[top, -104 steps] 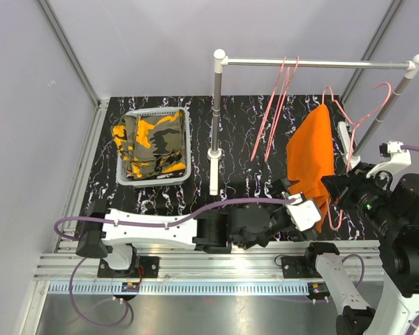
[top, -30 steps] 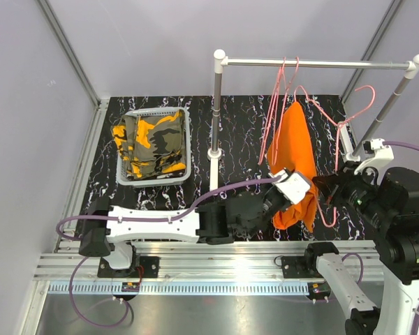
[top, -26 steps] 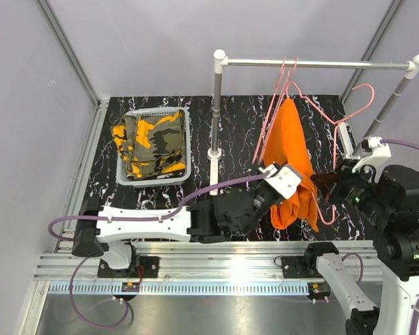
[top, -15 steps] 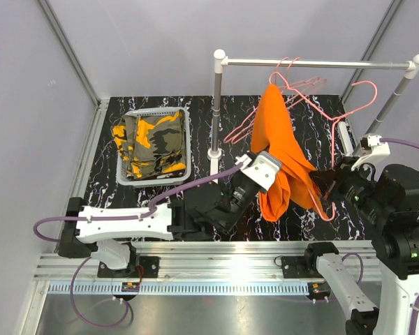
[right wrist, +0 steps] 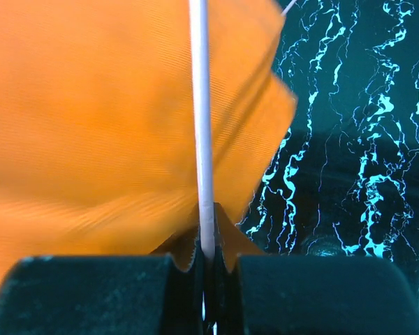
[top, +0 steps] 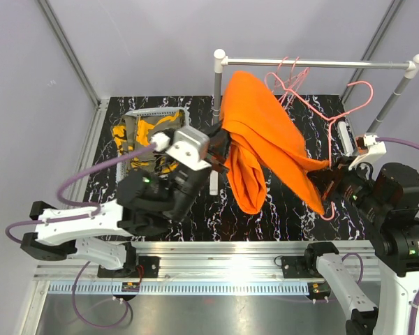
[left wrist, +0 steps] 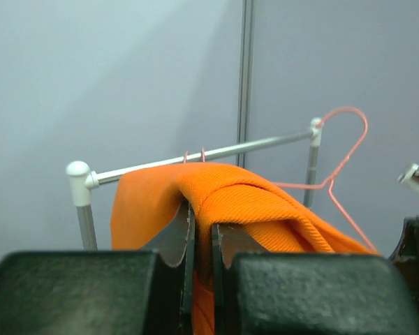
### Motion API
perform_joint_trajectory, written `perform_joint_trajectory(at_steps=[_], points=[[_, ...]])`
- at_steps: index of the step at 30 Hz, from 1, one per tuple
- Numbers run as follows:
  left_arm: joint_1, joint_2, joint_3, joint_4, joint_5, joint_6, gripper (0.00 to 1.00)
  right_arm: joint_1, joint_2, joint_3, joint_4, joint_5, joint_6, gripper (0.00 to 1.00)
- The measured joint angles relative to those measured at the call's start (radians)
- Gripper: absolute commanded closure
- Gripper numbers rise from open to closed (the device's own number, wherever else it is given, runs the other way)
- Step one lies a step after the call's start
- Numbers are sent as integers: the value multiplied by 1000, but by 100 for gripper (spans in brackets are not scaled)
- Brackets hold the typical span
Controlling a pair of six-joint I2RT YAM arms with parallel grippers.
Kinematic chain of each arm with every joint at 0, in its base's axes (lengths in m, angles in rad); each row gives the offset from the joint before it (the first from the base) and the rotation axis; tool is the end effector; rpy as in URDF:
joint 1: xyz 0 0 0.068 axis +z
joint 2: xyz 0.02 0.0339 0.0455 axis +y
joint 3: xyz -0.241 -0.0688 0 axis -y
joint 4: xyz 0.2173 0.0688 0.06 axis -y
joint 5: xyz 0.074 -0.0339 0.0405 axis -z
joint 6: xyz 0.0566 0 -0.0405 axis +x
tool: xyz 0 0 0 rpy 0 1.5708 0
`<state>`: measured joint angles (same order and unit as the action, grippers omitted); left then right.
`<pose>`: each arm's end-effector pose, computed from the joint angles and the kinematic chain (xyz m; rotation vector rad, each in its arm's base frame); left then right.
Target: Remove the trousers from the hanger
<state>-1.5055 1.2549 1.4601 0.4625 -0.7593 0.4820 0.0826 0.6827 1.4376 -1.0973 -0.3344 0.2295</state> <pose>0.0543 -0.2329 0.5168 0.3374 1.0706 -0.5737 0.0685 0.0243 0.4153 -0.0868 1.9269 0.5293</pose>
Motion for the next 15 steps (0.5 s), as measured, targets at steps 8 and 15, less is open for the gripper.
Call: perform_joint_trajectory(at_steps=[8, 15], points=[[-1, -79, 74, 47, 8, 69, 100, 0, 2, -5, -1, 4, -4, 100], [21, -63, 171, 134, -116, 302, 100, 0, 0, -4, 0, 4, -5, 100]])
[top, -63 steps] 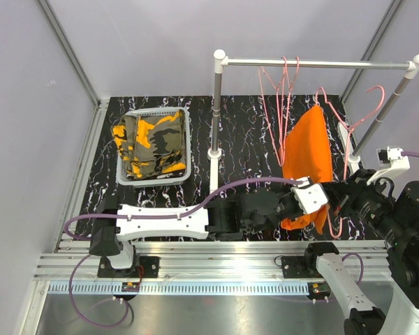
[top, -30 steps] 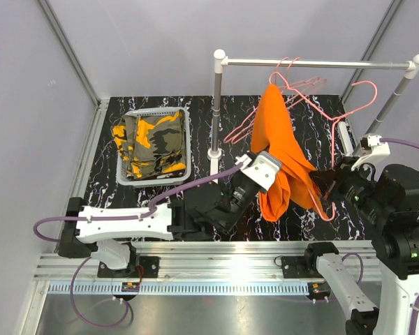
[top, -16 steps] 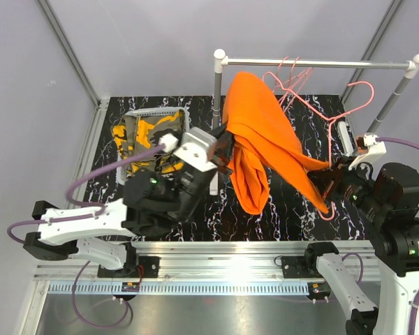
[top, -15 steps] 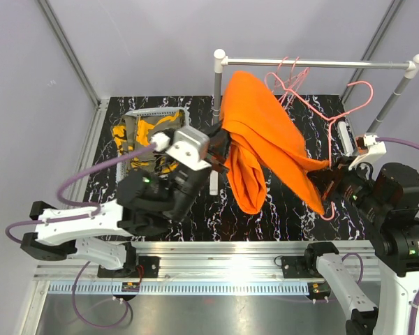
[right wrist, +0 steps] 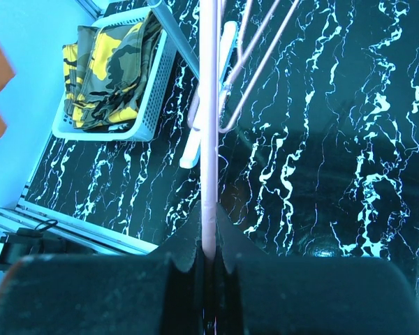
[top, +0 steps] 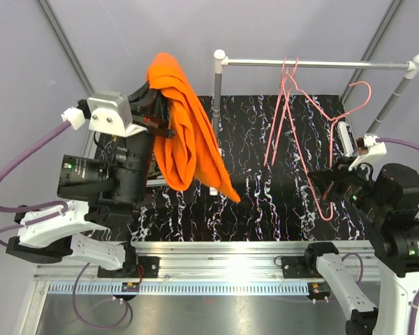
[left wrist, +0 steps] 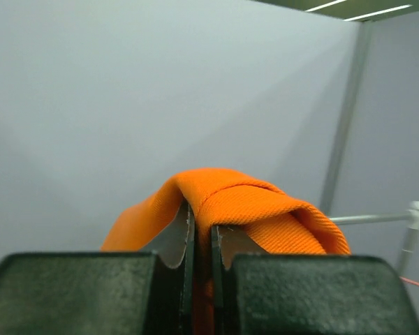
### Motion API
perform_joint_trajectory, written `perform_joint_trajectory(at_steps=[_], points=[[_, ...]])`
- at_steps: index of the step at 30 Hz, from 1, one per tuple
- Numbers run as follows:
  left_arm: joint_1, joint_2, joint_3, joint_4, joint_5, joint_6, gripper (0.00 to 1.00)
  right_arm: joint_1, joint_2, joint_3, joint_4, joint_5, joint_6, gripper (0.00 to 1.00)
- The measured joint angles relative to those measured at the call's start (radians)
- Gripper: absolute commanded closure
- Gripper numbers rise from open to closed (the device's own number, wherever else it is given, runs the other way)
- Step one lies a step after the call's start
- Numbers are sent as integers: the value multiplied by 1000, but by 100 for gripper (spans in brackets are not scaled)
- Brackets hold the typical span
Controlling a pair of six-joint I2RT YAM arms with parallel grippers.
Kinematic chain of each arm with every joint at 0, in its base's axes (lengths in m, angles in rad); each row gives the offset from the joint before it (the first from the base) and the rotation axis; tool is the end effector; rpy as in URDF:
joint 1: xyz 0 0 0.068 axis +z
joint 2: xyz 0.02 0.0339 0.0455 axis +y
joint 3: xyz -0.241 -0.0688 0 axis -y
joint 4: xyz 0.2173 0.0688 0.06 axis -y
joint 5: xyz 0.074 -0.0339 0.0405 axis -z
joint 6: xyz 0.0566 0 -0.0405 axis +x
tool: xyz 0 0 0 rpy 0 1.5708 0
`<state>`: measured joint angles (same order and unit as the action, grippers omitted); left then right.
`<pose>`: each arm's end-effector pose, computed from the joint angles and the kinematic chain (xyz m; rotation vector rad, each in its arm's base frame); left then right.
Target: Remove the trousers from the hanger
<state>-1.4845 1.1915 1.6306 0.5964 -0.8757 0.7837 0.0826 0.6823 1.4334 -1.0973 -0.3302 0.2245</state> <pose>0.0569 -0.1538 0.5789 0.0926 0.9907 -0.4084 0.0691 0.0241 0.4143 -0.0880 1.9301 0.5221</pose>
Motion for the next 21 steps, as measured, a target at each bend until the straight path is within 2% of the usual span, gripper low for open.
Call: perform_joint_trajectory(at_steps=[3, 6, 14, 21], points=[[61, 3, 5, 36, -67, 85, 100, 0, -17, 1, 3, -1, 1, 100], [161, -8, -21, 23, -120, 103, 100, 0, -48, 14, 17, 7, 5, 100], [535, -124, -158, -328, -146, -96, 100, 0, -98, 102, 39, 72, 9, 100], [877, -177, -225, -663, -40, -298, 100, 0, -99, 112, 39, 80, 16, 100]])
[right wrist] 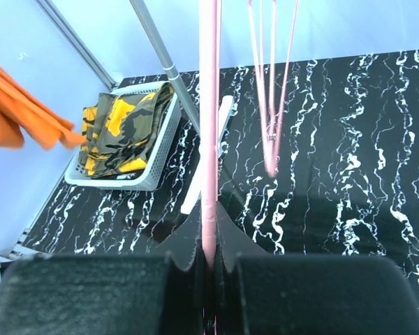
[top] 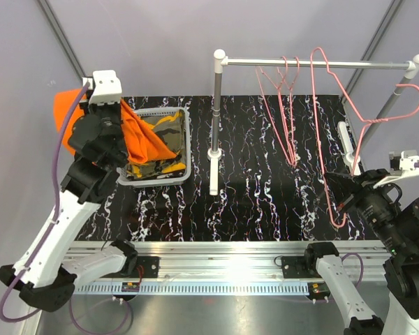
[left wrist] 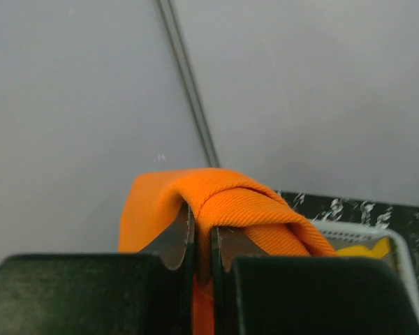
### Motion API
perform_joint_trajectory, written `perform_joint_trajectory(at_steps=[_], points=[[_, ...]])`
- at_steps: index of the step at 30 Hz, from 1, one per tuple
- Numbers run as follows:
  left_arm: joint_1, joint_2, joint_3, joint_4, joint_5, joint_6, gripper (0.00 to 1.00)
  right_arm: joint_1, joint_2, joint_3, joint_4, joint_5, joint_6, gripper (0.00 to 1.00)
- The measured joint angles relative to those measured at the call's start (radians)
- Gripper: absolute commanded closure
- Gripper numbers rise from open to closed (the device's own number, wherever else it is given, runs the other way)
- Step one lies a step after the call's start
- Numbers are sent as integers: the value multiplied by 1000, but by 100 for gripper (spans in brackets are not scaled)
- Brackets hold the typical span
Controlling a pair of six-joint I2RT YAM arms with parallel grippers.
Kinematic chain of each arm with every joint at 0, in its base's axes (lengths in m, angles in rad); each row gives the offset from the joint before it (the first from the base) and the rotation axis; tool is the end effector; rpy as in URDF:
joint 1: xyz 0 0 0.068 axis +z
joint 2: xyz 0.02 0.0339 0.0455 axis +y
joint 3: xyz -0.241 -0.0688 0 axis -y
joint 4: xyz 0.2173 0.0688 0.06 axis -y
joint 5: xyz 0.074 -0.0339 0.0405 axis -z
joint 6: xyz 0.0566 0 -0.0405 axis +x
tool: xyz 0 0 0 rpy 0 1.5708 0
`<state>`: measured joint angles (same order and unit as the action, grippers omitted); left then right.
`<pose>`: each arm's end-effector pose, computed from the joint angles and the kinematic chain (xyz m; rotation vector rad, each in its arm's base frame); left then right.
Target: Remove the trousers from the hanger
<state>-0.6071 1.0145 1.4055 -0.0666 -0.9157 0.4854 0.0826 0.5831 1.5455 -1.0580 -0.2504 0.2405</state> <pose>0.1682 -0.0622 0.4910 -0.0761 1.3889 0.4672 0.0208 0.0158 0.4465 -0.0588 1.6823 0.4522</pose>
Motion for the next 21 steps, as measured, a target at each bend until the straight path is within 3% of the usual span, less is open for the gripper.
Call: perform_joint_trajectory(at_steps=[5, 9, 14, 21], points=[[145, 56, -126, -151, 92, -136, 100, 0, -10, 0, 1, -11, 12, 100], [193, 272, -119, -249, 149, -224, 100, 0, -16, 1, 1, -32, 18, 100], [207, 618, 61, -397, 230, -324, 100, 0, -29, 1, 0, -40, 17, 100], [213, 819, 370, -631, 305, -433, 100, 0, -31, 6, -2, -48, 3, 100]])
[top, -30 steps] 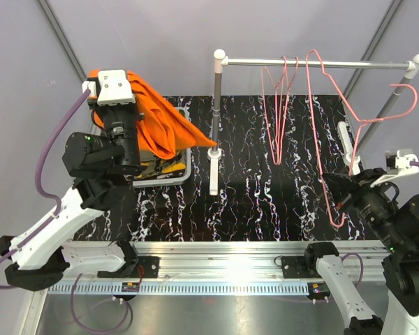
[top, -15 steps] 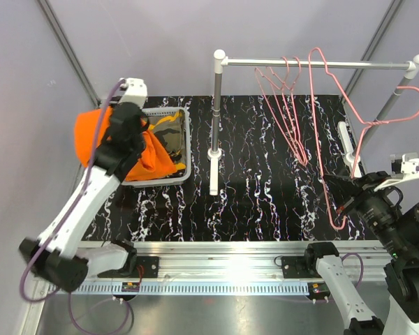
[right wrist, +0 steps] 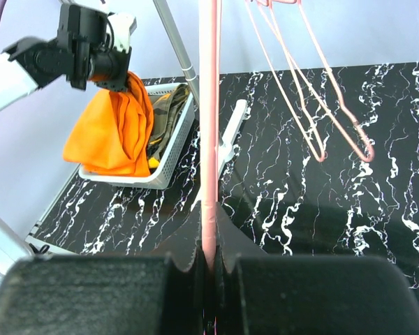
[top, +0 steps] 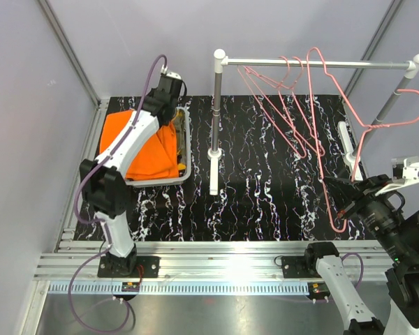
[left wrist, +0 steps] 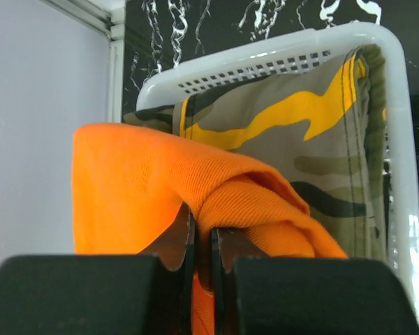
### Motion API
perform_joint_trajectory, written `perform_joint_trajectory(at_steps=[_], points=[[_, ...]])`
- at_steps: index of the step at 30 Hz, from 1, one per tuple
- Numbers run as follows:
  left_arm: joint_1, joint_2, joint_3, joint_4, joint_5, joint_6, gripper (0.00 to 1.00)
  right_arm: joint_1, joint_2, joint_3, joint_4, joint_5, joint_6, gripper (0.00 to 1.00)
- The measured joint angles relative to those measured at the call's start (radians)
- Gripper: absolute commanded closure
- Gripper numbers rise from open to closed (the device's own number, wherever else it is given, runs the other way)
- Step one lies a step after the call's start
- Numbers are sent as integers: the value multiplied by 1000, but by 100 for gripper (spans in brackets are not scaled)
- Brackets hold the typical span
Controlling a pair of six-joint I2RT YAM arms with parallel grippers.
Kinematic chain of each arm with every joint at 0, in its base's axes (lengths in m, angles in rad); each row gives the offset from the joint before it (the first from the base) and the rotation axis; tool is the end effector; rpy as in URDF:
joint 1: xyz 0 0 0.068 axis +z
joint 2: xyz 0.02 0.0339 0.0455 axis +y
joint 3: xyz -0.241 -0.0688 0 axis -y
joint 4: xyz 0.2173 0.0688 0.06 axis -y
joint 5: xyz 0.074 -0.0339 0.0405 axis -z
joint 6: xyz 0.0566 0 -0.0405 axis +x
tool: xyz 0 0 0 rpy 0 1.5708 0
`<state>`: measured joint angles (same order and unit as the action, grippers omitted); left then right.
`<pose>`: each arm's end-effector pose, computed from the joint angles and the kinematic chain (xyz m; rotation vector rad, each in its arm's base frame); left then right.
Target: Remove the trousers from the hanger
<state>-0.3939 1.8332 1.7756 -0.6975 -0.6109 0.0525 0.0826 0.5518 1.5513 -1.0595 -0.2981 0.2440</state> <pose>0.3731 -0.1199 0.3111 0.1942 2.2065 0.5209 0.0083 0.0174 0.4474 -0.0986 1.6480 0.4925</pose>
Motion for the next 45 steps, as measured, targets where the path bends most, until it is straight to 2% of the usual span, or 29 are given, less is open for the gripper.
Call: perform_joint_trajectory(at_steps=[9, 16, 17, 19, 21, 22, 23, 26, 27, 30, 34, 36, 40, 43, 45], points=[[8, 259, 447, -282, 75, -154, 100, 0, 0, -2, 0, 0, -6, 100], [7, 275, 451, -300, 129, -195, 100, 0, 0, -17, 1, -2, -9, 100], [7, 278, 447, -296, 131, -198, 98, 0, 0, -18, 1, -2, -9, 100], [8, 299, 446, -290, 155, -209, 88, 0, 0, -24, 1, -3, -8, 100], [14, 325, 445, -281, 190, -215, 65, 0, 0, -27, 1, -3, -8, 100], [17, 337, 445, -273, 213, -222, 57, 0, 0, -28, 1, -3, -8, 100], [21, 346, 446, -268, 235, -230, 42, 0, 0, -28, 1, -3, -9, 100], [34, 357, 477, -275, 301, -252, 15, 0, 0, -28, 1, -2, -9, 100], [40, 354, 494, -275, 326, -264, 1, 0, 1, -28, 1, 0, -10, 100], [57, 304, 501, -246, 378, -293, 1, 0, 3, -28, 0, 21, -14, 100], [72, 93, 336, -156, 393, -366, 1, 0, 8, -28, -8, 84, -24, 100], [74, -80, 167, -102, 366, -426, 1, 0, 8, -34, -9, 118, -39, 100], [76, -299, -85, -33, 316, -534, 1, 0, 7, -45, -11, 187, -67, 100], [77, -327, -242, 32, 299, -595, 1, 0, 7, -55, -10, 229, -80, 100], [79, -282, -336, 74, 303, -620, 1, 0, 8, -64, -10, 248, -84, 100]])
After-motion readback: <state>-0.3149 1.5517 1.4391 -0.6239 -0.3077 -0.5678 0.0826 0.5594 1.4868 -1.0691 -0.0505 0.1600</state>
